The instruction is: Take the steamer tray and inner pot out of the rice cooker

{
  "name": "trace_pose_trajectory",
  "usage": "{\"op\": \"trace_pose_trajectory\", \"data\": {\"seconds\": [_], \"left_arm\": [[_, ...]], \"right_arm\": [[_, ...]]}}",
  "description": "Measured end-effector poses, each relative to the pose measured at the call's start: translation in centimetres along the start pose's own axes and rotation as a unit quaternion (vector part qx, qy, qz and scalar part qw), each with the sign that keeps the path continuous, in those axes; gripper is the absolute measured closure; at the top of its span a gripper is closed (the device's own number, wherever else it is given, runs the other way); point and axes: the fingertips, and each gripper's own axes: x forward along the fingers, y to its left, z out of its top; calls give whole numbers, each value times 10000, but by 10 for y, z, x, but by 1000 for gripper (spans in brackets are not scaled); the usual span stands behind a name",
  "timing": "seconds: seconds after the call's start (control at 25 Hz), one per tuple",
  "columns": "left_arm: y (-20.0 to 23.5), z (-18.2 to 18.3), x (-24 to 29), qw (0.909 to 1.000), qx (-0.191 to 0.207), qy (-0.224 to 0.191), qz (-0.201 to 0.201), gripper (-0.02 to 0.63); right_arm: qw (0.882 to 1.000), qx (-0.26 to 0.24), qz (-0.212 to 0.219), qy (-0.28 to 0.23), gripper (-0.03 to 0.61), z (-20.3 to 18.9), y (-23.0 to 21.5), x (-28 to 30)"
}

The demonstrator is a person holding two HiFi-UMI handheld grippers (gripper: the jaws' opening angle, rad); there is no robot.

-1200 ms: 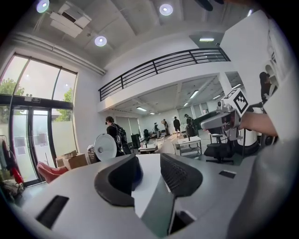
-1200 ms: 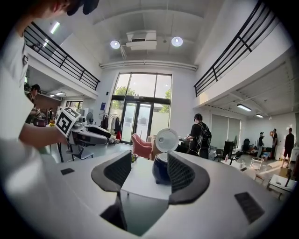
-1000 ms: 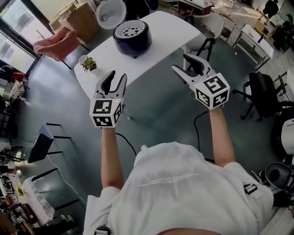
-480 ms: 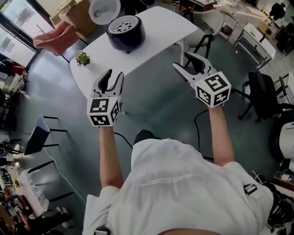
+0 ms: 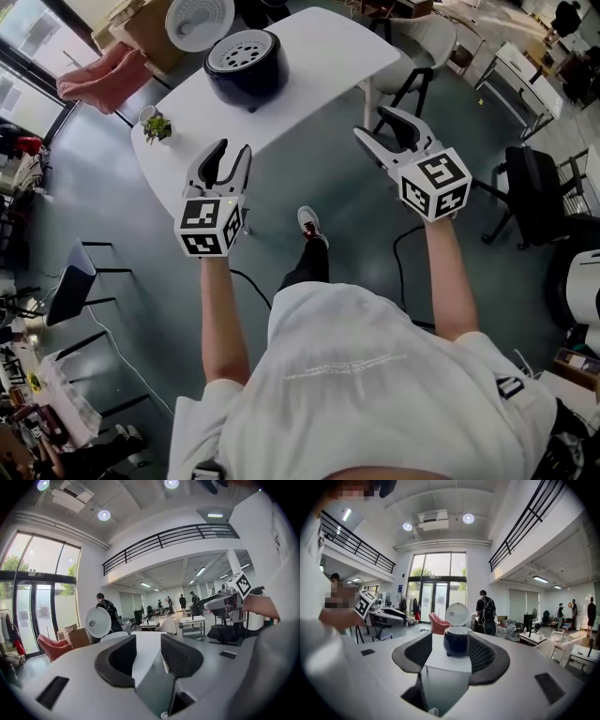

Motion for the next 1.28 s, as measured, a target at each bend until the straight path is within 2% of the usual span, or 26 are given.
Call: {"op": "trace_pose_trajectory", "data": {"seconds": [0.36, 0.6, 0.96, 1.28], "left_arm": [[60, 4, 94, 9998, -137, -103, 51, 436], [101, 5, 165, 9997, -206, -2, -122, 436], [154, -2, 247, 9988, -307, 155, -348, 436], [170, -23, 290, 9960, -415, 408, -685, 430]], "right_arm": [[9996, -240, 30, 152, 324, 12, -64, 90], [9993, -237, 132, 249, 324, 21, -97, 157], [9969, -318, 490, 525, 321, 20, -127, 248], [9933, -314, 735, 833, 308, 3, -135, 299]]}}
